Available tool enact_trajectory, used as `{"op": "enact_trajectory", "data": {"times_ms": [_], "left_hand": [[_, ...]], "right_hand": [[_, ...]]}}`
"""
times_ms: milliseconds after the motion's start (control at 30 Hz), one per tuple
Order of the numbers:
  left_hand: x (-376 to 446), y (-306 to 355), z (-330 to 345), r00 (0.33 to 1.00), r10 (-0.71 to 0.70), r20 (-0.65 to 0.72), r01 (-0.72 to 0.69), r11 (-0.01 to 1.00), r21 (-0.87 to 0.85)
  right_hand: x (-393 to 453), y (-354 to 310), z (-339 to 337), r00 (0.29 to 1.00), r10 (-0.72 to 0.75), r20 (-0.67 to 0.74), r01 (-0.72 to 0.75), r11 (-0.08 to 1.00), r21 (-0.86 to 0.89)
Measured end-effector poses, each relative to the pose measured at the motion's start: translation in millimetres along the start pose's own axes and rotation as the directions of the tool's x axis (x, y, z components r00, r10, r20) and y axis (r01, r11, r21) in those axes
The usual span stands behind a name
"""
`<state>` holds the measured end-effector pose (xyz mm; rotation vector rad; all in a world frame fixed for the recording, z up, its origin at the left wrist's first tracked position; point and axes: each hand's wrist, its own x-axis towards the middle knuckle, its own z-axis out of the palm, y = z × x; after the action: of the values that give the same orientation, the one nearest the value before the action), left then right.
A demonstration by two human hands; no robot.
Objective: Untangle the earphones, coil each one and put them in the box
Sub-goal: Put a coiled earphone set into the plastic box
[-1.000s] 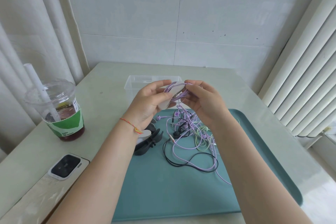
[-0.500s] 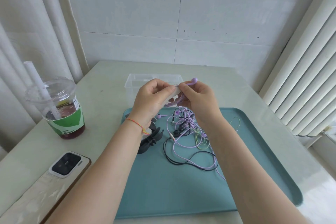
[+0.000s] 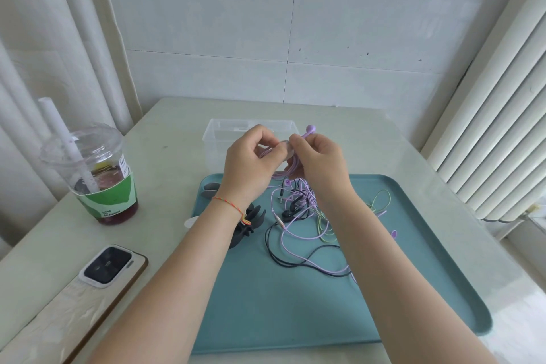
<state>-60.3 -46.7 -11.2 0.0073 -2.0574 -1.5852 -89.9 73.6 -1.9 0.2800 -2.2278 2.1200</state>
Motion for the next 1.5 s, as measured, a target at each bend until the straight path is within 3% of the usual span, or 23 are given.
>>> {"op": "enact_trajectory", "data": {"times_ms": [267,467,600,700,833,1000,1133,1333,1433,1500], "left_hand": [[0,-1,1,0.994,0.062,-0.091,-0.06,0.998,0.032],[3,8,1,0.965,-0.238,-0.106,0.199,0.936,-0.291],[10,-3,-1,0.942,-0.326,0.076,0.335,0.914,-0.23],[9,-8,-3,0.922,-0.255,0.29,0.312,0.935,-0.171],[9,-7,-2,0.942,-0.266,0.206,0.302,0.939,-0.168],[10,2,-2,0.925,-0.379,0.027,0.377,0.905,-0.197],[13,-1,-4,0.893,-0.449,-0.018,0.436,0.875,-0.212],[7,5,-8,0.871,-0.434,0.23,0.491,0.747,-0.448],[7,4,-12,0.85,-0.376,0.369,0.514,0.747,-0.421],[7,1,-15,0.837,-0.384,0.391,0.523,0.771,-0.363]], "right_hand": [[0,0,0,1.0,0.019,0.01,-0.019,0.998,0.061],[-6,-9,0,0.989,0.046,0.138,-0.082,0.96,0.269],[-5,-9,-1,0.982,0.033,0.185,-0.089,0.948,0.305],[-3,-6,-4,0.984,0.021,0.174,-0.072,0.953,0.294],[-2,-6,-4,0.99,0.013,0.142,-0.053,0.959,0.279],[-7,-4,4,0.97,0.024,0.243,-0.072,0.979,0.19],[-8,-5,5,0.962,0.023,0.274,-0.064,0.988,0.141],[-4,-7,-4,0.972,0.004,0.234,-0.025,0.996,0.086],[-1,-12,-13,0.979,-0.031,0.202,0.02,0.998,0.055],[1,-15,-20,0.978,-0.052,0.204,0.055,0.998,-0.009]]}}
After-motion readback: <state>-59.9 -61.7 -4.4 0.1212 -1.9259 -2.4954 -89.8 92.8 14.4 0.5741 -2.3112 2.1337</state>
